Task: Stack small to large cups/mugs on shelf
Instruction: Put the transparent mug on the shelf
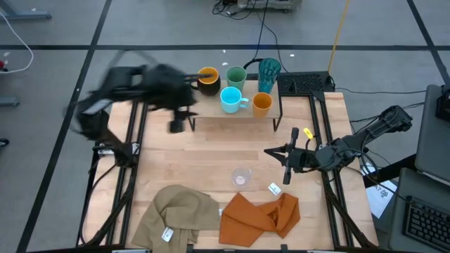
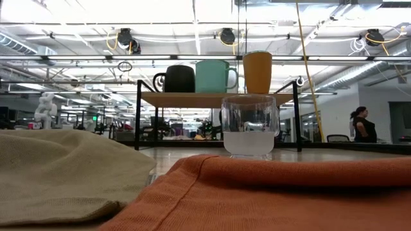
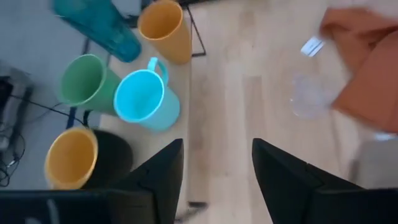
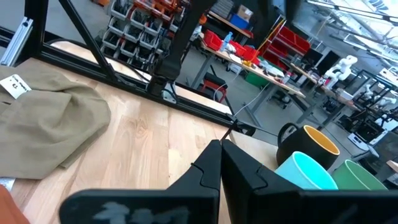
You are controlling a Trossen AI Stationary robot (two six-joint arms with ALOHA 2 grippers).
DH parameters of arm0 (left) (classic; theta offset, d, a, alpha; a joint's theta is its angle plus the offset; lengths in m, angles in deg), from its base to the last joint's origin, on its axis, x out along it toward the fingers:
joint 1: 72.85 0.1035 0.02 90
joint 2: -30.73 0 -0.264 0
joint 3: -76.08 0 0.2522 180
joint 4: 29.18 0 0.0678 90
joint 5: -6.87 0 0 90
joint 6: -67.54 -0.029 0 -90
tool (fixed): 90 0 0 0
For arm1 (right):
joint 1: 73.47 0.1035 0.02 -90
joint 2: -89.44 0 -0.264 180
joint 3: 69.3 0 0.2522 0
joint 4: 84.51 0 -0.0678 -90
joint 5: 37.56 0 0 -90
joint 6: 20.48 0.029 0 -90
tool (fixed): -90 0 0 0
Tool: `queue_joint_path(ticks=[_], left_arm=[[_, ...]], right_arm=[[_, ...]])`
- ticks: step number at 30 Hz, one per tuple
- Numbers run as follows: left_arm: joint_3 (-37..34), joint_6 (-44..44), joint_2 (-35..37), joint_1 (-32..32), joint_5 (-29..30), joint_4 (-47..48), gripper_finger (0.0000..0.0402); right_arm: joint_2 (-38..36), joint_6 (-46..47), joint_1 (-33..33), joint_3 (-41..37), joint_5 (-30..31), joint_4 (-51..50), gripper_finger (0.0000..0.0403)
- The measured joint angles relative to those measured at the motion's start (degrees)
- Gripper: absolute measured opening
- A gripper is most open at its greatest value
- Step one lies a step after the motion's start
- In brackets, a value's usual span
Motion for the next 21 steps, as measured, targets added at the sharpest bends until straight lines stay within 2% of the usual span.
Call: queue_joint_path(ticks=[5, 7, 9, 11, 13, 16, 21], left_arm=[[-1.10, 15.57, 11.31, -12.29, 10.72, 6.22, 0.0172], [-4.91, 20.90, 17.50, -19.09, 11.94, 5.70, 0.0161], [-8.92, 28.09, 22.48, -26.75, 16.60, 5.96, 0.0148], [-15.59, 34.58, 27.90, -33.80, 23.87, 6.03, 0.0135], [-22.75, 39.21, 32.39, -39.95, 27.98, 5.44, 0.0123], [-33.10, 46.12, 36.88, -46.02, 30.41, 6.28, 0.0109], [-48.28, 55.62, 44.72, -52.45, 34.07, 5.87, 0.0094]], right_arm=[[0.00, -0.01, 0.00, 0.00, -0.01, -0.04, 0.0000], [-0.02, 0.42, -0.02, 0.00, -0.02, -0.06, 0.0002], [-0.02, 1.55, 0.00, 0.00, -0.03, 0.08, 0.0008], [-0.02, 1.87, -0.02, 0.00, -0.03, 0.23, 0.0019], [-0.02, 2.30, -0.02, 0.00, -0.04, 0.67, 0.0034], [-0.02, 4.99, -0.33, 0.00, -0.06, 1.25, 0.0063], [0.34, 9.47, -2.25, 0.00, -0.04, 1.86, 0.0128]])
